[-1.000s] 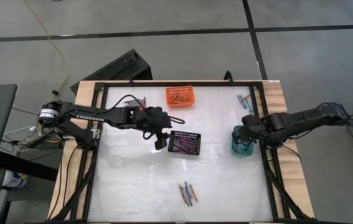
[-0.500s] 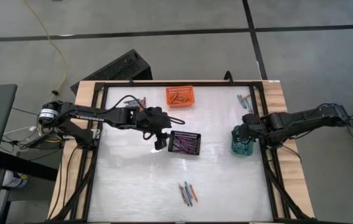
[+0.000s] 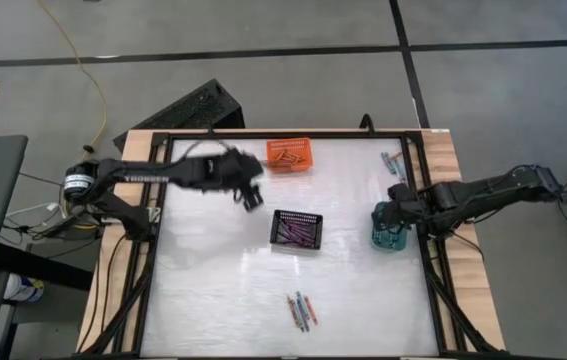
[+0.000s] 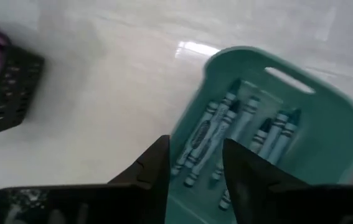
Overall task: Sort crayons
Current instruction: Put the orange crayon into the orange bin
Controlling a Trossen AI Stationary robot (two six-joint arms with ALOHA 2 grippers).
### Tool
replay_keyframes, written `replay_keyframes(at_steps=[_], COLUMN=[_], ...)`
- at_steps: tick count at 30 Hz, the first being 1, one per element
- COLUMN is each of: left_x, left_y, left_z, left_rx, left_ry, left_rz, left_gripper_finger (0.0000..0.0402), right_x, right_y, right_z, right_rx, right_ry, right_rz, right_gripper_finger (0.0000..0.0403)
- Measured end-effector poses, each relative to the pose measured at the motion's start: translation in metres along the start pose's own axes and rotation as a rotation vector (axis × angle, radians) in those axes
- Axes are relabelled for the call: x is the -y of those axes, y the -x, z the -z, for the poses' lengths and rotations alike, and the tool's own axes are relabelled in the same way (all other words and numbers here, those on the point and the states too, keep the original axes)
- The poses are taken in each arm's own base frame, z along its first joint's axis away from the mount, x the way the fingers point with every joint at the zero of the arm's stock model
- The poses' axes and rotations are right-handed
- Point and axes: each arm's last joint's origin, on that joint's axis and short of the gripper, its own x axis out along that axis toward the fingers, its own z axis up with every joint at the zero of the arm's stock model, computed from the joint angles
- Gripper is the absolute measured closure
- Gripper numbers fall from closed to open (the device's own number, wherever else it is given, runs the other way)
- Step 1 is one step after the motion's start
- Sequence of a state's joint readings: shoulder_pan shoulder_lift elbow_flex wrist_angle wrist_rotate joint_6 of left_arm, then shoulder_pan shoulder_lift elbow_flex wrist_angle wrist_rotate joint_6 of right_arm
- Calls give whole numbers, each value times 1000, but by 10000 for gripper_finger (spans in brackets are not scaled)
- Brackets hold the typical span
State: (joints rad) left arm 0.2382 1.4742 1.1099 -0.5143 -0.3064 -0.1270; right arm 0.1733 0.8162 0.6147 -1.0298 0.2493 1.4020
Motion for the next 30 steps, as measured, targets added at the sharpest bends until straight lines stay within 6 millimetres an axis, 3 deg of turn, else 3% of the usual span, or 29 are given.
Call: replay_keyframes(at_steps=[5,10,14,22,30], left_x=[-52,-70,-56,-3,40], left_y=[-13,-14,-9,6,17], left_z=[3,14,24,31,27], left_rx=[-91,-199,-296,-338,-237], left_ry=[143,147,51,-175,-247], left_rz=[135,273,426,624,658], left_gripper_finger=[214,215,215,215,215], right_x=[-10,-23,-35,-67,-78], right_y=[2,5,11,32,29], right_z=[4,9,14,25,37], right_rx=[19,37,82,235,241], right_ry=[81,169,281,544,637], right_rz=[-105,-229,-358,-707,-749], right_gripper_finger=[264,265,265,265,265])
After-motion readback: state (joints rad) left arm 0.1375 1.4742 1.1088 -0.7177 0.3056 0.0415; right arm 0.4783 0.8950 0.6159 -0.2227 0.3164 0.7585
